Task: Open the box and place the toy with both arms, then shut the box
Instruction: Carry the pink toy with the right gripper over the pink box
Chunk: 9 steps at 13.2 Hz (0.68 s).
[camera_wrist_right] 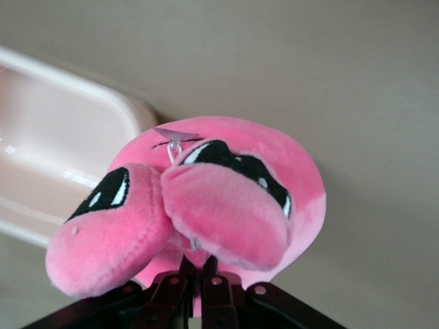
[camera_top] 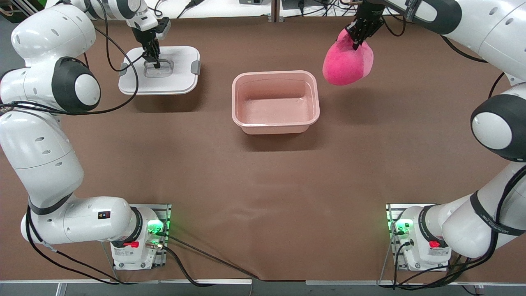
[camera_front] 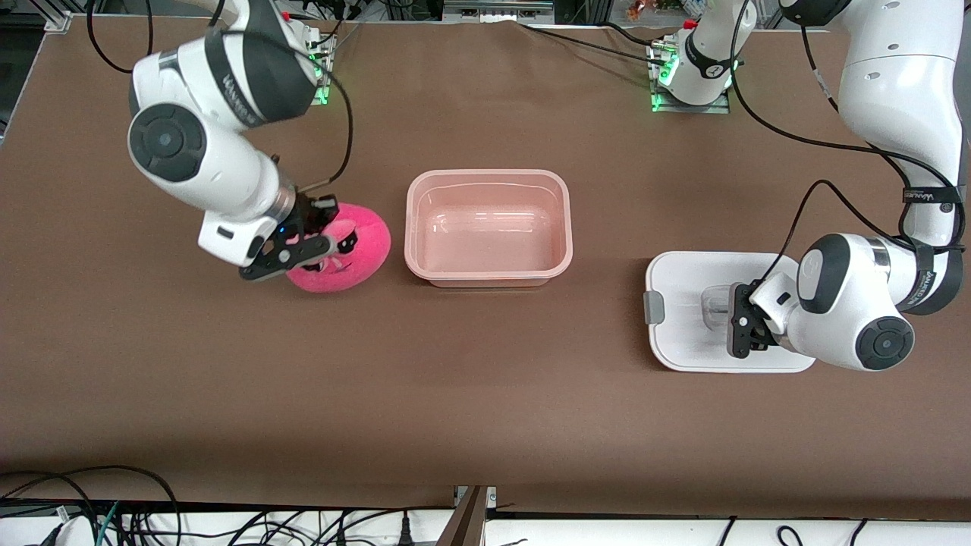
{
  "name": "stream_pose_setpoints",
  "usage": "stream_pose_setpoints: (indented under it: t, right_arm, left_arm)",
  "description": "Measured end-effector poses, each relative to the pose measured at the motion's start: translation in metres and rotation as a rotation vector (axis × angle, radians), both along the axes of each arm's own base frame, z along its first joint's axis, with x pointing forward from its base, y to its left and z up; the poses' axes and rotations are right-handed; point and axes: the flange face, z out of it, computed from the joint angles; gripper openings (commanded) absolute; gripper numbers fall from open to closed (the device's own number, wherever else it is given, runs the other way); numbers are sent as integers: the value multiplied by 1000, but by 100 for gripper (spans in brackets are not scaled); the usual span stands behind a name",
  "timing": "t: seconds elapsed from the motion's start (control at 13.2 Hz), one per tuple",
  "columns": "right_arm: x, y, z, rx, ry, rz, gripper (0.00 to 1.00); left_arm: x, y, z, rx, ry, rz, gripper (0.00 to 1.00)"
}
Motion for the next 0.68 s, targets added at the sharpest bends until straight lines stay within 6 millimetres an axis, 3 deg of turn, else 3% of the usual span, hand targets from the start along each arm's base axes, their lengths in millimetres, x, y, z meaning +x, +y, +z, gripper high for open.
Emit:
stream_pose_setpoints:
  t: [0.38, 0.53, 0.68]
  right_arm:
    - [-65, 95, 2, -88, -9, 253, 0]
    - [-78, 110, -2, -129, -18, 315, 0]
    - [-79, 105, -5, -156, 7, 370, 0]
  left_arm:
    - [0, 0, 0, 0, 0, 0, 0]
    - [0, 0, 0, 0, 0, 0, 0]
    - [0, 0, 0, 0, 0, 0, 0]
